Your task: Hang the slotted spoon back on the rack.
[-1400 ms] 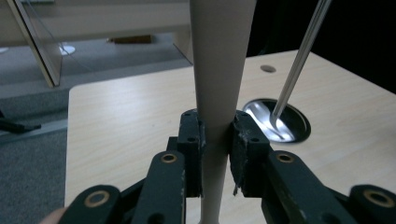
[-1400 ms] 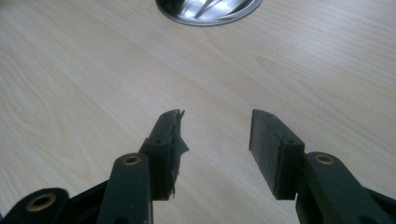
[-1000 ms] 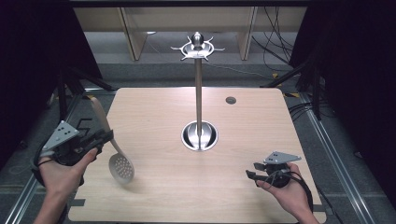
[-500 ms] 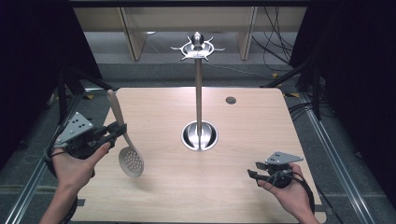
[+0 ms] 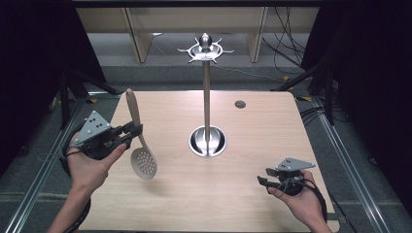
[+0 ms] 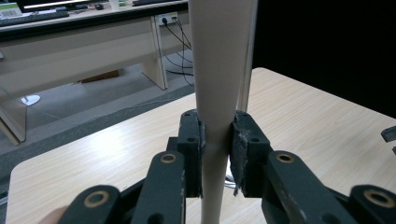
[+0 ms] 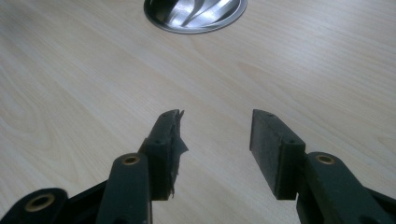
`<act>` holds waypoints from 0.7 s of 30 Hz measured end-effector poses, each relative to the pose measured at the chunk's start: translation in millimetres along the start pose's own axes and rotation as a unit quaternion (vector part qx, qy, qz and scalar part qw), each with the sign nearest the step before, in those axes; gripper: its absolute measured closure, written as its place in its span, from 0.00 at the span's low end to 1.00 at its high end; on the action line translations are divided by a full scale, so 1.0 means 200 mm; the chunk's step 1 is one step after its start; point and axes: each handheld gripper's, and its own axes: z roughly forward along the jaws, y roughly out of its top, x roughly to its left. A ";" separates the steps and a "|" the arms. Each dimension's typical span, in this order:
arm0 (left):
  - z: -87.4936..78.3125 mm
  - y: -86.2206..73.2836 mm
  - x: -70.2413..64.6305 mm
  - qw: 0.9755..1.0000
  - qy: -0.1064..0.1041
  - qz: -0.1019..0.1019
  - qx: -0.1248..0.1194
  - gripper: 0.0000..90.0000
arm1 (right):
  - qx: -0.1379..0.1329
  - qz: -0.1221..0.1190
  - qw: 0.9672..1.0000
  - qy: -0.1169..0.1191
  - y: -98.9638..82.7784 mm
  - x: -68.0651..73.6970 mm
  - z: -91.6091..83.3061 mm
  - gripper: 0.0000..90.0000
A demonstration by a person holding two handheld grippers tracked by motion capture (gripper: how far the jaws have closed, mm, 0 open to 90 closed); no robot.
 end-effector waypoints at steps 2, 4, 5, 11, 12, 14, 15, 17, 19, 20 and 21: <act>0.01 0.01 -0.01 1.000 0.000 0.006 -0.001 0.83 | 0.002 0.003 1.000 0.001 0.00 0.00 0.00 0.60; 0.03 0.01 -0.01 1.000 -0.005 0.004 0.003 0.83 | 0.004 0.011 1.000 0.003 0.00 0.01 0.00 0.60; 0.03 0.02 -0.01 1.000 -0.002 0.007 -0.001 0.83 | 0.004 0.011 1.000 0.003 0.00 0.01 0.00 0.60; 0.05 0.03 -0.03 1.000 -0.010 0.006 0.000 0.83 | -0.002 -0.002 1.000 0.002 0.00 0.00 0.00 0.59; 0.06 0.03 -0.03 1.000 -0.008 0.009 -0.002 0.83 | -0.002 -0.002 1.000 0.001 0.00 0.00 0.00 0.59; 0.07 0.04 -0.03 1.000 -0.014 0.021 -0.008 0.83 | -0.003 -0.002 1.000 0.001 0.00 0.00 0.00 0.59; 0.07 0.04 -0.03 1.000 -0.015 0.026 -0.004 0.83 | -0.003 -0.003 1.000 0.000 0.00 0.00 0.00 0.59; 0.08 0.05 -0.03 0.999 -0.016 0.031 -0.003 0.83 | -0.003 -0.003 1.000 0.001 0.00 0.00 0.00 0.59; 0.08 0.05 -0.03 0.999 -0.016 0.031 -0.002 0.83 | -0.004 -0.003 1.000 0.000 0.00 0.00 0.00 0.59; 0.08 0.05 -0.03 1.000 -0.012 0.023 0.005 0.83 | -0.005 -0.004 1.000 0.000 0.00 0.00 0.00 0.59; 0.09 0.06 -0.03 0.999 -0.017 0.033 -0.001 0.83 | -0.005 -0.004 1.000 0.000 0.00 0.00 0.00 0.59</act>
